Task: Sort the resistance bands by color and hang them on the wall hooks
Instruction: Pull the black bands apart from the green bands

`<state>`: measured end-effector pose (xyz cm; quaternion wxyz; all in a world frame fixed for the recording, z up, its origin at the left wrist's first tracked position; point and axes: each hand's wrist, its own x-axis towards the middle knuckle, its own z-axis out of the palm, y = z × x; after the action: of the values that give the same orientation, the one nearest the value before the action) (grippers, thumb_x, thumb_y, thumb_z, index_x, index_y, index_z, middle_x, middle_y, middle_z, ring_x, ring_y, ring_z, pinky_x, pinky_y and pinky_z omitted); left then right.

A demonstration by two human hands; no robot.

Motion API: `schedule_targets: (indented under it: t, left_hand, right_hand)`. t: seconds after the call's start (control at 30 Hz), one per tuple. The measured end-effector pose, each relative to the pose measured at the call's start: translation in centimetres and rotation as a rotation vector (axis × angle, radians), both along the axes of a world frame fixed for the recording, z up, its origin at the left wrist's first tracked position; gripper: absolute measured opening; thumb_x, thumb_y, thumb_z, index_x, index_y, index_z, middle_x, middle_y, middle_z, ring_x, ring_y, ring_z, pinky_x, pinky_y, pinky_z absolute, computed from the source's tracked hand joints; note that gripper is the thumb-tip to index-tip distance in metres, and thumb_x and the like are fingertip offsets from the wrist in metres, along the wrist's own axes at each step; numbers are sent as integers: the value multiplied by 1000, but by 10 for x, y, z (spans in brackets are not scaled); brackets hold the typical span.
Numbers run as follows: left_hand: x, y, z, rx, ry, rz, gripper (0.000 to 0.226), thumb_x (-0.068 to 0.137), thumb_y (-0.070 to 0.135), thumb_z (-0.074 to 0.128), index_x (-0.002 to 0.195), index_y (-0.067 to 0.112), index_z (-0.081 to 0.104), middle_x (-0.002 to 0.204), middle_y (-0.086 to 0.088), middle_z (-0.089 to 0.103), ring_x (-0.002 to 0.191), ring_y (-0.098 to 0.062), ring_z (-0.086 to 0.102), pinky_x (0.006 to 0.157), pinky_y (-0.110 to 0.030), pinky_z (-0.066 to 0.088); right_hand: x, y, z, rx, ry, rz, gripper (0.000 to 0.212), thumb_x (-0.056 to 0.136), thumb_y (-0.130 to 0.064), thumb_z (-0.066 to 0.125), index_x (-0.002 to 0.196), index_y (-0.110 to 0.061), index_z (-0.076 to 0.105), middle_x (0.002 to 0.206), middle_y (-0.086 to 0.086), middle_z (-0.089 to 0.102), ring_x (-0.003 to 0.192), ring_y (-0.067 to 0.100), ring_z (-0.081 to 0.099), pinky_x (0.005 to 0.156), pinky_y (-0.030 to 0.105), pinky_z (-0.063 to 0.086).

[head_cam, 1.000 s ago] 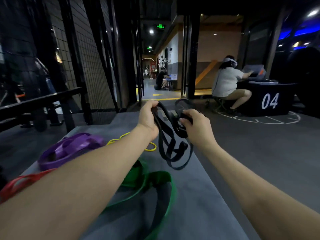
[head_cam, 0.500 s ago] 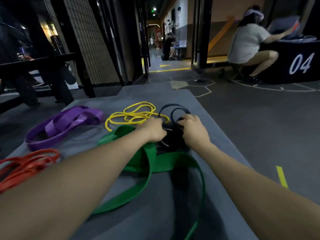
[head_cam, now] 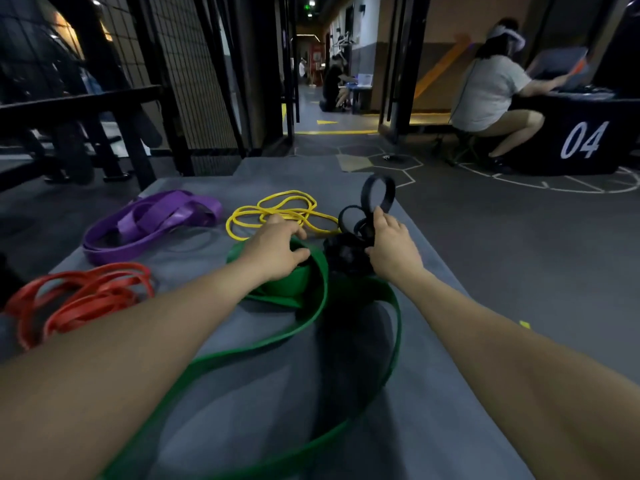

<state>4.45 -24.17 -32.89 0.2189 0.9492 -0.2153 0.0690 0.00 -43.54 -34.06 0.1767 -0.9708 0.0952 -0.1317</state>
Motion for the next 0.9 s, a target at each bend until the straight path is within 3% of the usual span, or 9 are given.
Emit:
schedule_targets:
  t: [0.17, 0.3, 0.43, 0.53, 0.63, 0.73, 0.83, 0.9]
  left_hand:
    - [-32, 20, 8, 9, 32, 12, 34, 83, 27, 65, 114, 17, 59, 125, -9, 45, 114, -28, 50, 101, -38, 40]
    - [-60, 25, 12, 16, 43, 6, 35, 83, 28, 65, 115, 16, 58, 119, -8, 48, 109, -28, 52, 98, -36, 41]
    - [-77, 17, 12, 57, 44, -60, 38, 85, 30, 62, 120, 19, 55, 123, -5, 45, 116, -25, 48, 100, -39, 40]
    - [-77, 9, 12, 96, 10, -91, 39, 86, 32, 60, 123, 20, 53, 126, -3, 44, 122, -22, 43, 102, -40, 37]
    - [-69, 2, 8, 143, -124, -105, 45, 87, 34, 58, 129, 22, 46, 132, 3, 40, 127, -19, 38, 105, -36, 33]
    - [-49, -2, 5, 306, -183, -77, 62, 86, 41, 58, 138, 20, 34, 143, 2, 36, 134, -20, 33, 110, -35, 26]
    - [-36, 0, -5, 572, -1, -33, 81, 78, 52, 64, 141, 16, 29, 141, -5, 42, 132, -25, 38, 110, -37, 27]
    - [-34, 5, -16, 595, -12, -10, 60, 80, 39, 67, 130, 15, 44, 128, -6, 50, 123, -25, 45, 101, -37, 37]
  right_hand:
    - [-27, 13, 15, 81, 98, -80, 74, 94, -12, 49, 149, -2, 1, 153, 16, 20, 139, 35, 21, 111, 41, 27]
    - [-47, 15, 18, 50, 206, -85, 59, 95, -18, 46, 146, -9, 17, 145, 17, 33, 130, 39, 34, 102, 45, 35]
    - [-60, 14, 13, -74, 331, -1, 50, 99, -27, 36, 147, -24, 23, 154, 7, 21, 136, 37, 24, 113, 45, 22]
    - [-53, 13, 10, -54, 235, 5, 49, 100, -28, 34, 147, -29, 22, 158, -1, 3, 142, 34, 9, 118, 45, 12]
    - [-35, 8, 9, -88, 176, 27, 52, 100, -28, 36, 149, -28, 17, 158, -1, 4, 144, 32, 7, 118, 46, 10]
    - [-14, 4, 5, -132, 215, 101, 53, 100, -23, 37, 149, -26, 18, 157, 0, 17, 143, 29, 17, 116, 49, 10]
    - [0, 7, -2, -173, 301, 197, 49, 99, -15, 37, 145, -30, 32, 154, -2, 25, 141, 26, 23, 116, 48, 11]
    - [5, 9, -8, -190, 284, 235, 47, 96, -10, 39, 139, -30, 43, 152, -3, 28, 140, 25, 26, 116, 47, 10]
